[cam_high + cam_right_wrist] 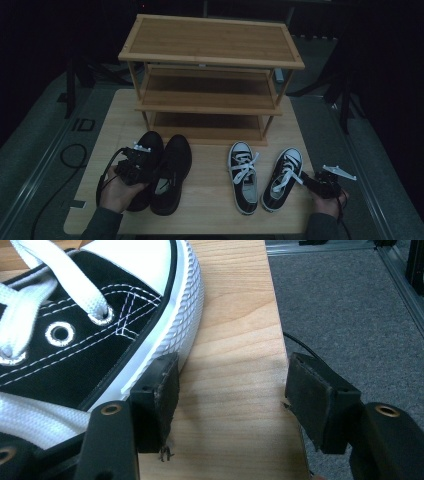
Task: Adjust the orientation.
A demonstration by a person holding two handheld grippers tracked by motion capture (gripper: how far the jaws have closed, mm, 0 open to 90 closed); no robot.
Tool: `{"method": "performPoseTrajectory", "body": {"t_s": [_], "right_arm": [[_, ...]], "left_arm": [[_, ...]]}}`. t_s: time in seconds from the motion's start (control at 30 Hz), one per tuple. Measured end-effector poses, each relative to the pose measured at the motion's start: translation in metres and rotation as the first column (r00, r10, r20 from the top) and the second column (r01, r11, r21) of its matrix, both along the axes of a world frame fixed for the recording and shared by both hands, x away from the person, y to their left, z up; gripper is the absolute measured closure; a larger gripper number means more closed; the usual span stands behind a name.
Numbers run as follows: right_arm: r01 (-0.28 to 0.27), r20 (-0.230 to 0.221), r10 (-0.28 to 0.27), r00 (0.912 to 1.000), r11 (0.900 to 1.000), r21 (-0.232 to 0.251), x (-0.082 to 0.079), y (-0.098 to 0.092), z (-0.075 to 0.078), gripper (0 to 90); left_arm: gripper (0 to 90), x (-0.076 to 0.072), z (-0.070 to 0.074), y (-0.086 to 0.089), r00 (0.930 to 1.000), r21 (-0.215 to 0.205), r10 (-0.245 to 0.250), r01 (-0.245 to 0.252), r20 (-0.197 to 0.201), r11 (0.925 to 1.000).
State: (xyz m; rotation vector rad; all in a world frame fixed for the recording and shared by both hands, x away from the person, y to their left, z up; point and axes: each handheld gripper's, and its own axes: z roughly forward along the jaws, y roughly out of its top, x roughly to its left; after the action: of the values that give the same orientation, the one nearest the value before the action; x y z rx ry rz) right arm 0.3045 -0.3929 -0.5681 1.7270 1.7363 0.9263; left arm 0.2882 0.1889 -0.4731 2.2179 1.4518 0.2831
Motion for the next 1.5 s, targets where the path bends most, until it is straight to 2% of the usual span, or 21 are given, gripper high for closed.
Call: {"method": "performPoseTrajectory", "body": {"t_s": [0.07,0.13,0.23,0.37,0.6,0.83,1.07,1.5], "right_arm": [[0.000,0.000,0.000,1.0000,1.000,0.000,0.0000,0.0000,0.0000,38.2],[0.000,0.000,0.000,1.0000,1.000,0.000,0.0000,0.0000,0.0000,38.2],[0.000,0.000,0.000,1.0000,1.000,0.000,0.0000,0.0000,0.0000,38.2],[0.000,0.000,0.000,1.0000,1.000,0.000,0.0000,0.0000,0.0000,38.2],[-0.001,0.001,0.001,1.0000,1.000,-0.001,0.0001,0.0000,0.0000,38.2],[0.000,0.000,0.000,1.0000,1.000,0.000,0.0000,0.0000,0.0000,38.2],[0.000,0.000,0.000,1.0000,1.000,0.000,0.0000,0.0000,0.0000,38.2],[-0.001,0.000,0.001,1.0000,1.000,-0.001,0.0001,0.0000,0.0000,38.2]], "left_arm": [[43.7,0.0019,-0.0038,-0.0016,0.9999,-0.001,-0.006,0.006,-0.011,1.0000],[53.9,0.0025,-0.0040,-0.0015,0.9997,-0.014,-0.017,0.017,-0.015,0.9998],[68.4,0.0025,-0.0042,-0.0007,0.9997,-0.010,-0.022,0.022,-0.013,0.9997],[82.6,0.0030,-0.0050,0.0028,0.9998,-0.003,-0.020,0.020,-0.010,0.9998],[84.2,0.0002,-0.0050,0.0033,0.9993,0.013,-0.031,0.030,0.022,0.9995],[84.4,0.0007,-0.0041,0.0070,0.9986,0.020,-0.044,0.043,0.028,0.9989],[84.3,0.0005,-0.0025,0.0051,0.9964,0.060,-0.074,0.071,0.041,0.9957],[84.4,0.0012,0.0001,0.0054,0.9924,0.060,-0.110,0.106,0.055,0.9925]]}}
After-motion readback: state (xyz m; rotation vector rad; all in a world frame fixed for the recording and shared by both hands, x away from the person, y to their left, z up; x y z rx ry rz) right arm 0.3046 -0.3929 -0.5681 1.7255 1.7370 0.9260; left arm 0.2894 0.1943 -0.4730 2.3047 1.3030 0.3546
